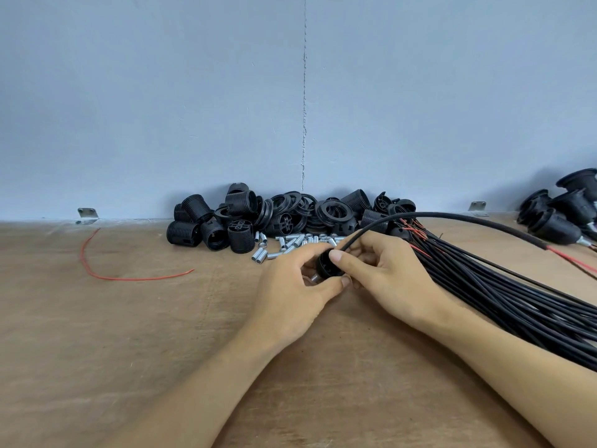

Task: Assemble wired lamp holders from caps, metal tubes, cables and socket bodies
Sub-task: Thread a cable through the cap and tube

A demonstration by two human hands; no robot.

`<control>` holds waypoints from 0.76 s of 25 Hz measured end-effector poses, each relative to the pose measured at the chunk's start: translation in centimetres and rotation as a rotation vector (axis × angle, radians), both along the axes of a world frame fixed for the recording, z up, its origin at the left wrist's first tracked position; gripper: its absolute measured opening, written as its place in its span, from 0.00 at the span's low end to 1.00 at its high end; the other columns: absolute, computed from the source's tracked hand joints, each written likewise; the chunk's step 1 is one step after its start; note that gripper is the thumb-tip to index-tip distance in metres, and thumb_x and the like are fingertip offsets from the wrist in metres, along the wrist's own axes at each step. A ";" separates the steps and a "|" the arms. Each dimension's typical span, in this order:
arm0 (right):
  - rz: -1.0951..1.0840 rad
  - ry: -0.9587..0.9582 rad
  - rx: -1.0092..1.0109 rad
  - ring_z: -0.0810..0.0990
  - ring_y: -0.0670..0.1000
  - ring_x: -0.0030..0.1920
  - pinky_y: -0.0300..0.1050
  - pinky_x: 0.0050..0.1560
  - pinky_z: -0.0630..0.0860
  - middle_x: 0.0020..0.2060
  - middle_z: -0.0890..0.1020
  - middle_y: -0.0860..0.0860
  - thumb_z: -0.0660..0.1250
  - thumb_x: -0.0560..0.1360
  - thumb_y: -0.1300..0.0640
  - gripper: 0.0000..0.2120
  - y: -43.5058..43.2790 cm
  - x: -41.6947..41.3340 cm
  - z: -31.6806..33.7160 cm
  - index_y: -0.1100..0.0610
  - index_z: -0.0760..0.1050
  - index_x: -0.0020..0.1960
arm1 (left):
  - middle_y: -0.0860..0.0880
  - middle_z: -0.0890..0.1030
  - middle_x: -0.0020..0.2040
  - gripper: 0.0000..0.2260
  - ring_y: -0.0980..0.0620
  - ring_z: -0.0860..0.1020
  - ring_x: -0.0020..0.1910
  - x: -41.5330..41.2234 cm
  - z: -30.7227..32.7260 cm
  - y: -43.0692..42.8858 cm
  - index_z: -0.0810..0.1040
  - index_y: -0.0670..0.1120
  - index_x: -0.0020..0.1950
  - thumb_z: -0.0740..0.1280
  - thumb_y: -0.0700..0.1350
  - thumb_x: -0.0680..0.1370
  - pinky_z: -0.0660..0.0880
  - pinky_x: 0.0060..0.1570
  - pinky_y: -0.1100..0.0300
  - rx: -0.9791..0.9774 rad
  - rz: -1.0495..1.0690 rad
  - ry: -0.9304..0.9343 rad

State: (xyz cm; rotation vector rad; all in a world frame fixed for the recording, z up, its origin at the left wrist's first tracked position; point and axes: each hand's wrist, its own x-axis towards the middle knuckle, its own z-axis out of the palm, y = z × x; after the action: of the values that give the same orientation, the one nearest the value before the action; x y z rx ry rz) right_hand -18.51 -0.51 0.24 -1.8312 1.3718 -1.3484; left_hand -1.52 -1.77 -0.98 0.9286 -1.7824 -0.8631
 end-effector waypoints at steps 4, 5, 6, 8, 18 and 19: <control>-0.004 0.076 0.033 0.72 0.44 0.31 0.40 0.35 0.68 0.29 0.77 0.46 0.68 0.79 0.45 0.15 0.1 -0.2 0.2 0.53 0.78 0.38 | 0.61 0.85 0.45 0.14 0.58 0.83 0.41 -0.1 -0.1 0.0 0.81 0.64 0.55 0.75 0.46 0.75 0.78 0.42 0.68 0.083 -0.042 0.045; 0.003 0.062 0.039 0.71 0.44 0.31 0.39 0.35 0.68 0.28 0.76 0.46 0.68 0.79 0.45 0.15 0.1 -0.2 0.3 0.53 0.78 0.39 | 0.60 0.85 0.43 0.14 0.55 0.84 0.39 -0.1 -0.1 0.0 0.81 0.64 0.55 0.75 0.46 0.75 0.79 0.41 0.65 0.102 -0.056 0.059; 0.020 0.005 0.044 0.72 0.44 0.30 0.38 0.34 0.69 0.30 0.76 0.46 0.69 0.78 0.46 0.12 0.0 -0.2 0.3 0.52 0.79 0.41 | 0.59 0.86 0.43 0.13 0.51 0.84 0.40 -0.1 -0.1 -0.1 0.81 0.62 0.55 0.74 0.45 0.76 0.81 0.42 0.61 0.119 -0.070 0.073; 0.074 -0.174 0.067 0.73 0.46 0.30 0.37 0.32 0.70 0.33 0.77 0.50 0.72 0.77 0.51 0.04 -0.1 0.1 0.4 0.51 0.80 0.48 | 0.54 0.86 0.43 0.12 0.47 0.85 0.41 -0.1 -0.2 -0.2 0.81 0.59 0.56 0.73 0.43 0.77 0.83 0.45 0.56 0.166 -0.117 0.116; 0.072 -0.206 0.124 0.68 0.47 0.29 0.36 0.32 0.68 0.27 0.72 0.49 0.63 0.82 0.47 0.15 -0.2 0.2 0.7 0.54 0.83 0.45 | 0.49 0.87 0.45 0.16 0.48 0.86 0.44 -0.1 -0.5 -0.6 0.80 0.53 0.64 0.73 0.41 0.78 0.81 0.45 0.61 0.266 -0.214 0.205; 0.085 -0.196 0.138 0.67 0.48 0.29 0.37 0.32 0.67 0.28 0.71 0.50 0.62 0.83 0.48 0.15 -0.2 0.3 0.9 0.53 0.84 0.46 | 0.50 0.87 0.46 0.17 0.48 0.86 0.44 -0.2 -0.5 -0.6 0.79 0.54 0.65 0.73 0.41 0.78 0.81 0.45 0.61 0.265 -0.220 0.212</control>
State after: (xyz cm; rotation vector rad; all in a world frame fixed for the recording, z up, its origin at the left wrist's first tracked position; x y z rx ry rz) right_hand -18.24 -0.75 1.11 -1.6039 1.2390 -1.3173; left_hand -1.70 -2.35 -1.45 0.7807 -1.6304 -1.3138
